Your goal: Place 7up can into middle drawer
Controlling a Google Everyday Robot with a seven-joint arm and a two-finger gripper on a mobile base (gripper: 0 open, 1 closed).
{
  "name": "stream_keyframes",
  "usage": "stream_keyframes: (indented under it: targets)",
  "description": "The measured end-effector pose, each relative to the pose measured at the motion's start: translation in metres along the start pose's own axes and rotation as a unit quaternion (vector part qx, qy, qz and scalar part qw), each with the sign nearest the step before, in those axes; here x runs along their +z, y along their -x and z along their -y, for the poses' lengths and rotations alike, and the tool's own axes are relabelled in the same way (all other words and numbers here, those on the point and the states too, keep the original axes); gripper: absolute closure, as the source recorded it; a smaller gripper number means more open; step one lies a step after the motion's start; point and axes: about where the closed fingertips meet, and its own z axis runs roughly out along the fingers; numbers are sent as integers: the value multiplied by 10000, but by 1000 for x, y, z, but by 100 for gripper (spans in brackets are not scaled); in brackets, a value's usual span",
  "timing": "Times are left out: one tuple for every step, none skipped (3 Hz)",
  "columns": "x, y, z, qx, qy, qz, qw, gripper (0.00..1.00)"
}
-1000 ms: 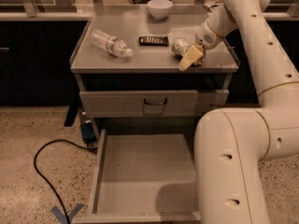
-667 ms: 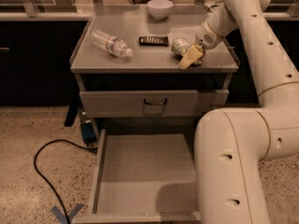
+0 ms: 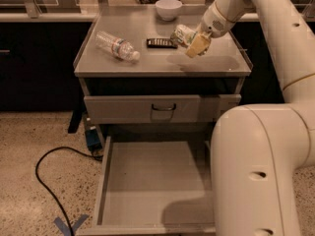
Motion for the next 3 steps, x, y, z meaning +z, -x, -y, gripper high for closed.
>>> stream_keyframes:
  targets:
    - [-18,17,-40,-447,289,-53,9986,100]
    - [-39,12,-73,-591,305,-65,9978,100]
    - [-38,-33,-117,-333,678,-391,9964,100]
